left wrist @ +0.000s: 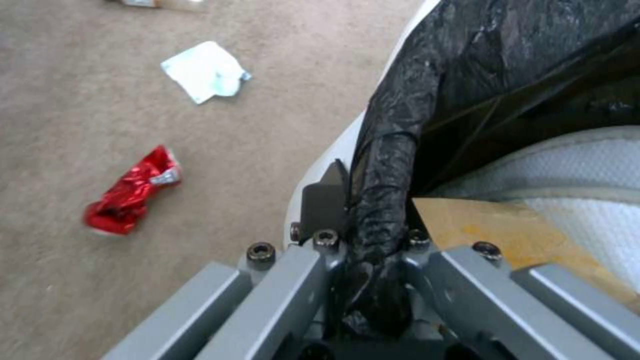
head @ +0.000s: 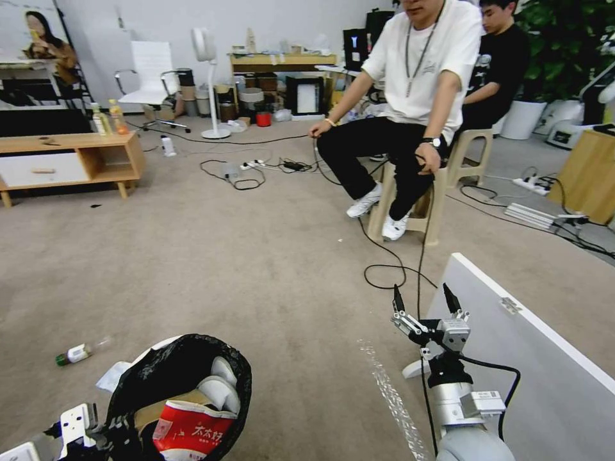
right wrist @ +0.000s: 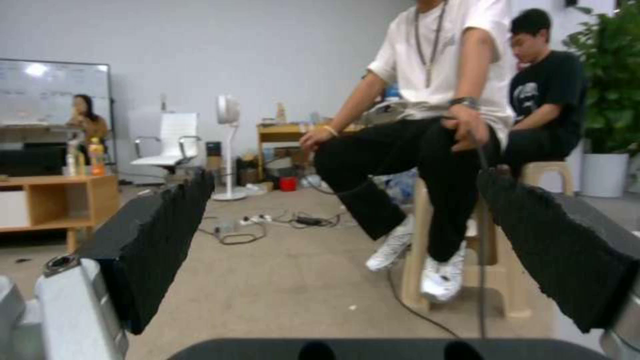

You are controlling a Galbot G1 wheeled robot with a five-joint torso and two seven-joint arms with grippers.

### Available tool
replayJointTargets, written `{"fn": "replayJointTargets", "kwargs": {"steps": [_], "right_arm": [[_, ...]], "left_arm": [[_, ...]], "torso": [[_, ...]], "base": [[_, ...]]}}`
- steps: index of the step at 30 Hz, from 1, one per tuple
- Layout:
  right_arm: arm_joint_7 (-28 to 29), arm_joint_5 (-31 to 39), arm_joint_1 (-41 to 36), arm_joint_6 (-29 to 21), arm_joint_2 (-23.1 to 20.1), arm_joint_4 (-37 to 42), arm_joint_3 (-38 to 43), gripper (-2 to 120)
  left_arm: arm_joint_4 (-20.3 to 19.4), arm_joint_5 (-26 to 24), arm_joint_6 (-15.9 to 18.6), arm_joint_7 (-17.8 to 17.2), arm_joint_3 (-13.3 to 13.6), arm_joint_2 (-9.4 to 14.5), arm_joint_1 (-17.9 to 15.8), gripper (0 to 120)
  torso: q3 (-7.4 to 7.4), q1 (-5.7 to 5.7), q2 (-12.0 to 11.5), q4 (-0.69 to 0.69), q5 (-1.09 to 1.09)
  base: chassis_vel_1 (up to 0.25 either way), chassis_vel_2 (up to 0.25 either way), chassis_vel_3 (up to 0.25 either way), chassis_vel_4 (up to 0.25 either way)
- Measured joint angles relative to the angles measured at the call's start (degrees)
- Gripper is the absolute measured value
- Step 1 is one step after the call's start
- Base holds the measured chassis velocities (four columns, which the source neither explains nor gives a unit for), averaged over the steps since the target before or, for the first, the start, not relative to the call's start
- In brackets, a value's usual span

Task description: Pick up the trash bin and place the garbage on the floor into it.

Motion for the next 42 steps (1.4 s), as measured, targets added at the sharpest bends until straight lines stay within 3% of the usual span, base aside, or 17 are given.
{"fn": "replayJointTargets", "kwargs": {"steps": [42], "right_arm": [[0.10,1.38,3.88,0.36,0.26,-3.10,-2.58,100]], "left_arm": [[0.11,0.21,0.00,0.03,-1.03,-0.85,0.05,1]], "torso": [[0.00,0.00,0.00,0.00,0.00]], "base": [[0.063,0.064,0.068,0.068]]}}
